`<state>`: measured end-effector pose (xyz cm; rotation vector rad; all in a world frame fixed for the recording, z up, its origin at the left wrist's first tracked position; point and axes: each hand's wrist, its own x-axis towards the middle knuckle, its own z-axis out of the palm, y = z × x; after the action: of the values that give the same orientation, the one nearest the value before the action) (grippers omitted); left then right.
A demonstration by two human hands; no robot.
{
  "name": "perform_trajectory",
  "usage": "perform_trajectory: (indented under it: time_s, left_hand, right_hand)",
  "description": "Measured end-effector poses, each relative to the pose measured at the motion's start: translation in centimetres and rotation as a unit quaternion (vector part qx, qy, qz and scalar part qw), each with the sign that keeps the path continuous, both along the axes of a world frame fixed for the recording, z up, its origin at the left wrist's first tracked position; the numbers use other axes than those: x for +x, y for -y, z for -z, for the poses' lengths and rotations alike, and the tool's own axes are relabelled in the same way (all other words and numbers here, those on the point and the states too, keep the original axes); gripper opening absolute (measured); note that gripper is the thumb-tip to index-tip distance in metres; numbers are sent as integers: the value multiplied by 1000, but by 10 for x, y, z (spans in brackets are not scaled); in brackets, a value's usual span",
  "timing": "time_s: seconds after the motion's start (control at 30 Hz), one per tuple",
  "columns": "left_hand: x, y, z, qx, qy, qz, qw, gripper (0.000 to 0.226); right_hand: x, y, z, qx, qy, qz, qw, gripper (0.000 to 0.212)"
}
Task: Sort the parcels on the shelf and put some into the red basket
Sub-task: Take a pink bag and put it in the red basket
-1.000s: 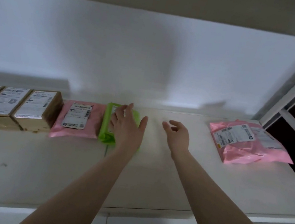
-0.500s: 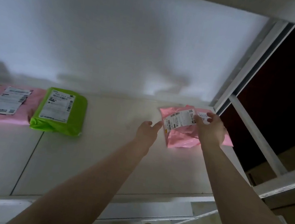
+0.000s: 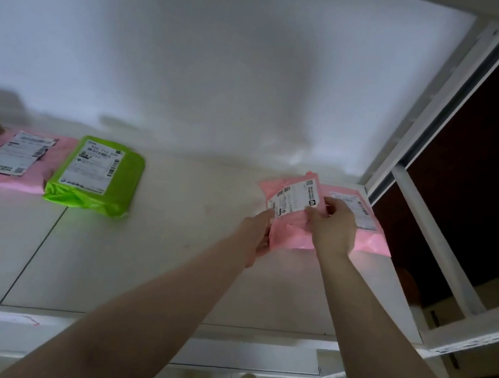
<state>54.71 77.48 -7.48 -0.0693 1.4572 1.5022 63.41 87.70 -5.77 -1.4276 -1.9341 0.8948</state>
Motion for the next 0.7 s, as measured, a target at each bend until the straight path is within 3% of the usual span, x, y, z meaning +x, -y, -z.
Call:
perform_trajectory:
  time_s: [0.2, 0.27, 0.4, 0.47, 0.57, 0.7]
  left_hand:
    - [1, 0, 0, 8, 8, -68, 998, 45]
    - [0, 3, -2, 4, 11, -106, 994, 49]
    - [-7, 9, -13, 93, 89, -167, 977, 57]
    - [-17, 13, -18, 121, 86, -180, 972, 47]
    - [-32, 27, -23, 92, 45, -190, 976, 28]
    - [-55, 56, -24, 112, -6, -211, 971, 22]
  right_hand:
    - [-22, 16, -9, -13, -95, 5, 995, 30]
    - [-29, 26, -11, -35, -164, 12, 986, 31]
    - [-40, 50, -12, -91, -302, 9, 949, 30]
    - [-43, 64, -9, -124, -334, 4, 934, 34]
    - [-44, 80, -4, -180, -347, -25, 920, 46]
    - [-46, 80, -7, -263, -335, -52, 903, 64]
